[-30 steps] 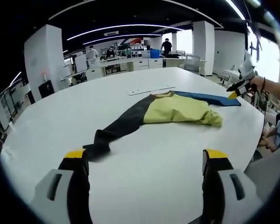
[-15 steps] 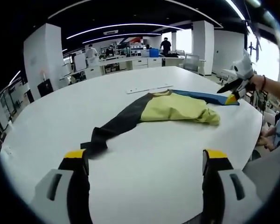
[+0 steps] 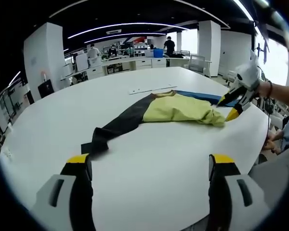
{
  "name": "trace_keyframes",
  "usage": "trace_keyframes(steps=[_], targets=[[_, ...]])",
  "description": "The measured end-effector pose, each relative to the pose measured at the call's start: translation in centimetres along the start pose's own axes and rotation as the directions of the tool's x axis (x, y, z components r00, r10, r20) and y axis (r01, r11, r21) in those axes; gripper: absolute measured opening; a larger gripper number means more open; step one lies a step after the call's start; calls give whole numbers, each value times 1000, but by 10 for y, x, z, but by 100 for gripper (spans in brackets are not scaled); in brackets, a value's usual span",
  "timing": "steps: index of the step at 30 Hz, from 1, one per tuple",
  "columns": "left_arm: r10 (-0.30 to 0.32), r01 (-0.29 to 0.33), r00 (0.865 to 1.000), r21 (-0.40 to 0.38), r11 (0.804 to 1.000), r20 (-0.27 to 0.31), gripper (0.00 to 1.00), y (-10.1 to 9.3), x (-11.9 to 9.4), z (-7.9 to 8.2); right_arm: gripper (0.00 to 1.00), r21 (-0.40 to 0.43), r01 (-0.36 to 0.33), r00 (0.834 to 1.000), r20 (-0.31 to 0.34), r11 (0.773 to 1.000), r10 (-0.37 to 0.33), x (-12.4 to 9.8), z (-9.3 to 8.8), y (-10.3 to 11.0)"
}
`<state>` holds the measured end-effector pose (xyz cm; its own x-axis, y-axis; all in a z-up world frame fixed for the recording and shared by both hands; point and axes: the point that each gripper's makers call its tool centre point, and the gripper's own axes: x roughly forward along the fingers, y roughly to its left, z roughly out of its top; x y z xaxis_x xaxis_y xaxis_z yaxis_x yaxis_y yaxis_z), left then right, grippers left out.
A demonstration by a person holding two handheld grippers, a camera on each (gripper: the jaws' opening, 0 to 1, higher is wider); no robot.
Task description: Fold the garment on the visible template until the final outline fits inside the template.
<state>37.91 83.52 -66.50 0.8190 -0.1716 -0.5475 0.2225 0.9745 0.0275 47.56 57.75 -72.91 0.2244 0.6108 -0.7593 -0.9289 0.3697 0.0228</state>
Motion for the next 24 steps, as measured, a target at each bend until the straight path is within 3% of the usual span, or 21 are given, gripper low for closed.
trace_keyframes(steps=[10,19,24], targets=[[-15,15,1000,-2,1000,-4,97,-5,0,-1,28,-70,23,998,-59,997,-27,27,-13,-6],[-13,13,1000,-7,1000,-13,96,-5,-1,-6,19,-78,38,994,-96,996,-45,41,-22,-11],[-15,15,1000,-7,1000,-14,95,-6,-2,-6,12,-57,45,995,-84,997,-50,41,-22,-16]])
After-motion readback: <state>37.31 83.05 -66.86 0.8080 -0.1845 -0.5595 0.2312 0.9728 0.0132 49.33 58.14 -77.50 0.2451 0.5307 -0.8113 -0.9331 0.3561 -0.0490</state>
